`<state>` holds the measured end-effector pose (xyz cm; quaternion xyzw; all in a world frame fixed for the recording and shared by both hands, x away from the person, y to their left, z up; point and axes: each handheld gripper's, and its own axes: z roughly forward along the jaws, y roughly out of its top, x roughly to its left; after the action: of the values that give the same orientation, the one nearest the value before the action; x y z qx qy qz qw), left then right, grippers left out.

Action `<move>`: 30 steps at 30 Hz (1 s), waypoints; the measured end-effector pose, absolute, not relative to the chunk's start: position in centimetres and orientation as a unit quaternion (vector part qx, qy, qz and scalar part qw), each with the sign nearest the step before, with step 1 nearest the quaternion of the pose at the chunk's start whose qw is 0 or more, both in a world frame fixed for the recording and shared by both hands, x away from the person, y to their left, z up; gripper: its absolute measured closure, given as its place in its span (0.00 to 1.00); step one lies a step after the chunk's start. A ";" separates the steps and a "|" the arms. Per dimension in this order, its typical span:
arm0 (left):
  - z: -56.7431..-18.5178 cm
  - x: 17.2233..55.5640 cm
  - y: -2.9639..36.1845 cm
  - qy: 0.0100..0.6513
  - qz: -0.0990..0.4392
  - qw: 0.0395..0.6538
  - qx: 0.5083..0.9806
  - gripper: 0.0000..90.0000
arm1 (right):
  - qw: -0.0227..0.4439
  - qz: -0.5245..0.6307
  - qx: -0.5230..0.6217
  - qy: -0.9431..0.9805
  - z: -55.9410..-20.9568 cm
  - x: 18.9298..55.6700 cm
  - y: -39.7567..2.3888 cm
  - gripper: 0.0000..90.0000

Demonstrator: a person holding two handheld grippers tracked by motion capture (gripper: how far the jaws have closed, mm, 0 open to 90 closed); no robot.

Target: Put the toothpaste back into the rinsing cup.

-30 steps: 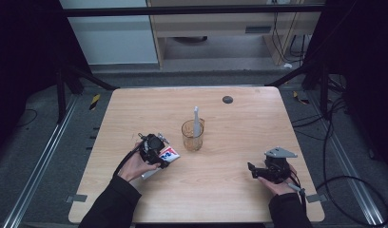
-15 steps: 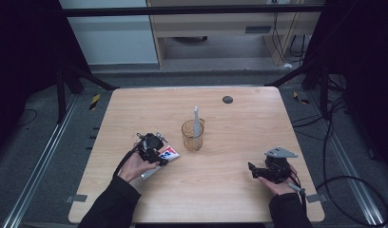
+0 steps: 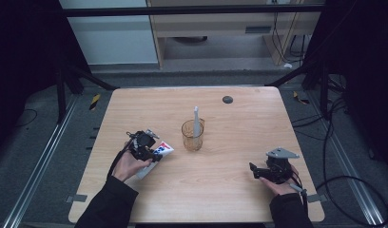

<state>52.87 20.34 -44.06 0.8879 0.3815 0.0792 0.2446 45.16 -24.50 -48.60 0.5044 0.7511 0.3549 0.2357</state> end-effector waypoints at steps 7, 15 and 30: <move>-41.1 51.8 21.9 0.400 0.130 0.315 0.850 0.76 | 0.242 0.356 0.502 0.751 -48.6 45.1 -24.5 0.21; -40.0 51.5 22.4 0.423 0.178 0.363 0.811 0.76 | 0.247 0.356 0.502 0.748 -48.5 45.1 -24.5 0.20; -38.3 52.0 21.5 0.430 0.227 0.418 0.767 0.76 | 0.256 0.355 0.497 0.749 -48.6 45.0 -24.3 0.19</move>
<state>52.01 21.50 -38.33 0.7673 0.4303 0.2272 0.4177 45.03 -24.29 -48.58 0.4967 0.7493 0.3553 0.2563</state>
